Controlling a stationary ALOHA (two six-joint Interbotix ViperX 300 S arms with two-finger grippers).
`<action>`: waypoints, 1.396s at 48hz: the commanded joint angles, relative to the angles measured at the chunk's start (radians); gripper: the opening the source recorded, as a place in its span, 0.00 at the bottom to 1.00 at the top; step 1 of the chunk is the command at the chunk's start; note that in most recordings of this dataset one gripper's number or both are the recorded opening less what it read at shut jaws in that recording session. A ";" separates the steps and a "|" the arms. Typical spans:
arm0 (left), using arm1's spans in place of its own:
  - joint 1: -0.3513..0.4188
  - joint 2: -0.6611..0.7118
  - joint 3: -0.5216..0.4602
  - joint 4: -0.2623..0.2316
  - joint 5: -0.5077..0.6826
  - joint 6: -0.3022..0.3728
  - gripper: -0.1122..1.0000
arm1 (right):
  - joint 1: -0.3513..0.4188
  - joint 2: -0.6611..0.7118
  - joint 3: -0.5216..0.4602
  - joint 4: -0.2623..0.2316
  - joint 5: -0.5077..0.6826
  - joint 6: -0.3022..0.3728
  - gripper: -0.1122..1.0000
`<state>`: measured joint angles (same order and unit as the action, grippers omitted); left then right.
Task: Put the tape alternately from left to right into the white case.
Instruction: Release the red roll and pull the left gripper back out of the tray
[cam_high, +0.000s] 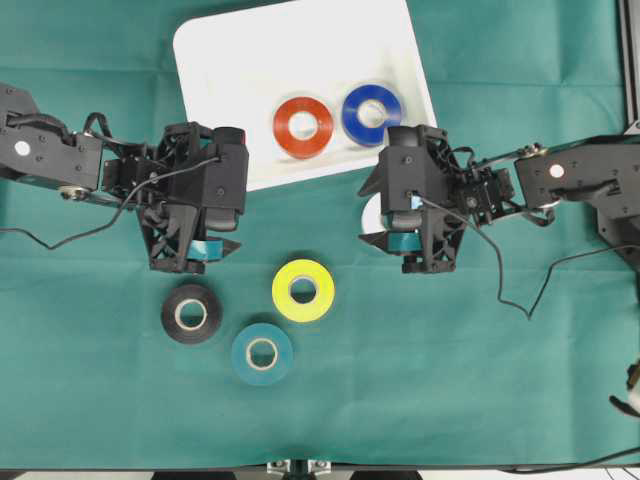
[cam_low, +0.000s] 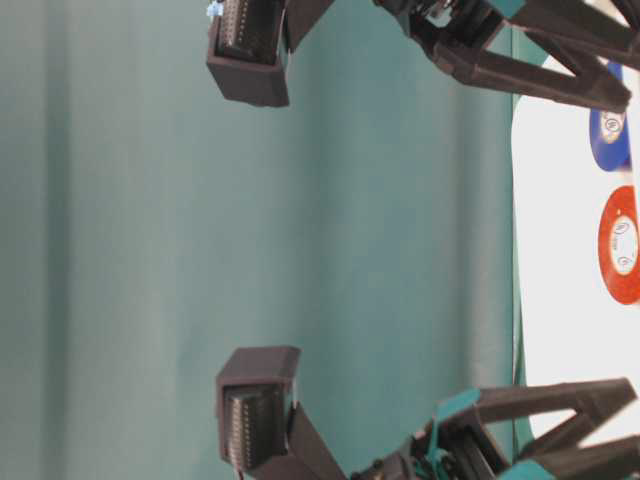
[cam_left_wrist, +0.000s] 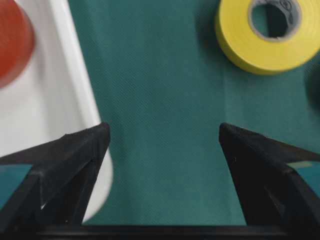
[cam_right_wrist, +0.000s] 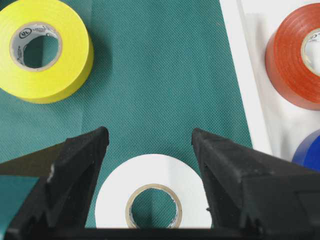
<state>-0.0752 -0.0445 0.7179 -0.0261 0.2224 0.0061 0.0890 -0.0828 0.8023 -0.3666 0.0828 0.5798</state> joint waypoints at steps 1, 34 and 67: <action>-0.011 -0.015 0.002 -0.002 -0.008 -0.021 0.69 | 0.002 -0.012 -0.002 -0.003 -0.008 0.002 0.77; -0.008 -0.015 0.048 -0.002 -0.032 -0.041 0.69 | 0.002 -0.014 0.011 -0.002 -0.008 0.003 0.77; -0.005 -0.015 0.046 0.000 -0.032 -0.041 0.69 | 0.002 -0.012 0.083 0.000 0.005 0.080 0.77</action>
<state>-0.0828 -0.0445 0.7747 -0.0261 0.1963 -0.0353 0.0890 -0.0844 0.8866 -0.3682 0.0920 0.6581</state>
